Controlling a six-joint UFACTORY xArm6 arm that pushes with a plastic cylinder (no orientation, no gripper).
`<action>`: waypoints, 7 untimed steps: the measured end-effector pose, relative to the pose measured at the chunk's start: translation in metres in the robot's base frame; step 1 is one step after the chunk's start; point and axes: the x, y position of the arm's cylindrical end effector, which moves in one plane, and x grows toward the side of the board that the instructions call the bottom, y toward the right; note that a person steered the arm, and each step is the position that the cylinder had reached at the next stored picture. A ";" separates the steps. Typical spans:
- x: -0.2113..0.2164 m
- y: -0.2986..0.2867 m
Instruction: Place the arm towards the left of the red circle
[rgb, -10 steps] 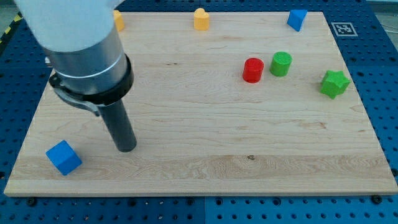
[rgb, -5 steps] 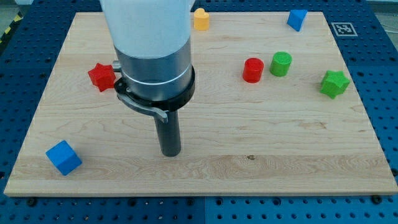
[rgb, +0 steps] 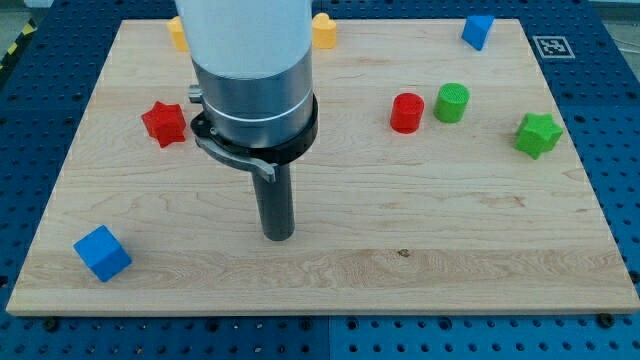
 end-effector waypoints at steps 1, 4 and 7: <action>0.000 0.000; -0.026 0.015; -0.057 0.022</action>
